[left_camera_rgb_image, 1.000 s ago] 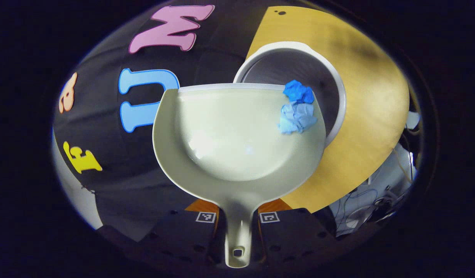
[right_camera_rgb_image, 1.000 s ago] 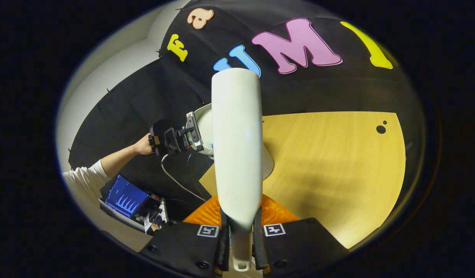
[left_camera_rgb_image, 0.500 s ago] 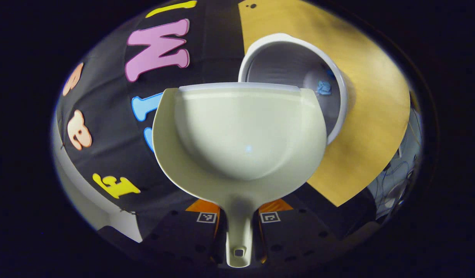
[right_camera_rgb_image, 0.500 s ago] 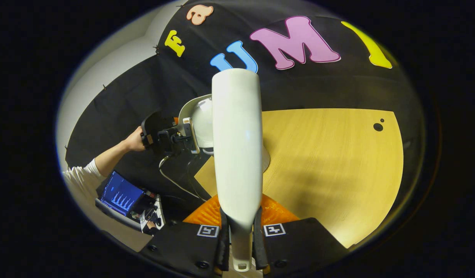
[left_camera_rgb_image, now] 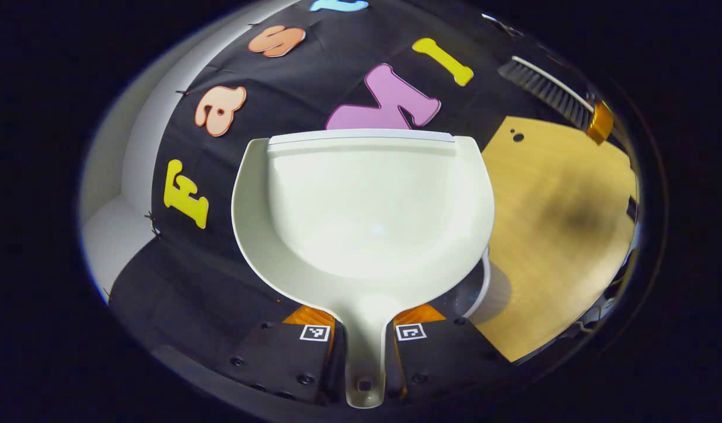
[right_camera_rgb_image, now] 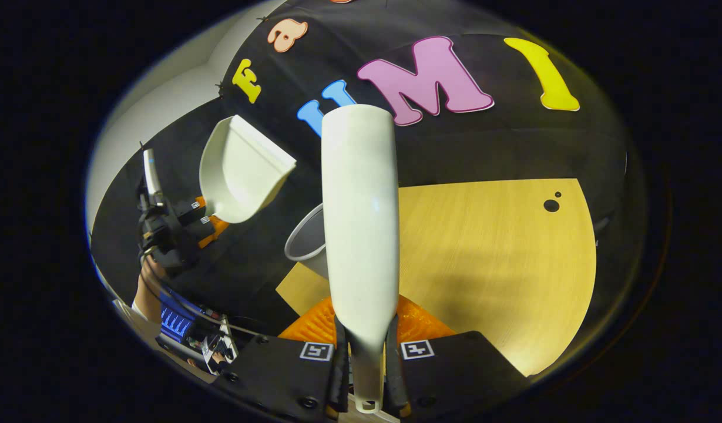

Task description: Pick up the small broom and dustpan from the desktop, sweep the trash into the dustpan with the broom, and then empty the trash into the garbage bin.

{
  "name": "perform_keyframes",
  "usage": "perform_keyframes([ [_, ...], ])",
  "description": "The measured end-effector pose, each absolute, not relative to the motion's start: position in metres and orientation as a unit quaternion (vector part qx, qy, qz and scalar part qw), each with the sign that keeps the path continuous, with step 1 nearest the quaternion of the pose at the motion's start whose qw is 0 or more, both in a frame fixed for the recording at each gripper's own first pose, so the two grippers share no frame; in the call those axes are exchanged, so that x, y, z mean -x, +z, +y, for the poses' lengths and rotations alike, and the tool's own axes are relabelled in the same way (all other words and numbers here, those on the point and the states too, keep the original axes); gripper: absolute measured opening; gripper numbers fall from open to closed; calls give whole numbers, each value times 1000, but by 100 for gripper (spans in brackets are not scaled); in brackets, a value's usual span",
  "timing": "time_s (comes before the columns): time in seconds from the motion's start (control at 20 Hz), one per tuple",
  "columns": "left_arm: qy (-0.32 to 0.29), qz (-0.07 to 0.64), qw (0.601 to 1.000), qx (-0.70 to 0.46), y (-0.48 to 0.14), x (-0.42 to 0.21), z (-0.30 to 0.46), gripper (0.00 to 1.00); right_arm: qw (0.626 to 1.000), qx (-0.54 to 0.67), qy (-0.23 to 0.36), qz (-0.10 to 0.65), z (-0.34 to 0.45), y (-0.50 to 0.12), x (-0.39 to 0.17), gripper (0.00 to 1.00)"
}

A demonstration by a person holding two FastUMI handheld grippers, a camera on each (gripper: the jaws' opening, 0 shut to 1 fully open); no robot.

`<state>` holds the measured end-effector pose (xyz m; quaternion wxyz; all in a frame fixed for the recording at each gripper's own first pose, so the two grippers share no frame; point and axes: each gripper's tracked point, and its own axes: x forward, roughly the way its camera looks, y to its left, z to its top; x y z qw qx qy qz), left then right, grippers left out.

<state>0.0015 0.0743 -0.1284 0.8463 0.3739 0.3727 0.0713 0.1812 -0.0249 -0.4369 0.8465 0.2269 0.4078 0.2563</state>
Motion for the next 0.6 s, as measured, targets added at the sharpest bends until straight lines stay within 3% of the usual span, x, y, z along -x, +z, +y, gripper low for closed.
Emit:
perform_keyframes([
  [0.15,46,370,887,-272,-143,12,5,24,861,-224,218,401,-40,-444,-199,27],
  [0.3,11,398,899,-179,-177,21,-57,22,868,-203,184,413,-55,-463,-205,27],
  [0.45,-48,453,886,-82,-223,31,-119,24,862,-196,159,440,-68,-486,-202,28],
  [0.6,-61,498,862,-72,-247,44,-143,24,856,-184,125,466,-85,-512,-197,28],
])
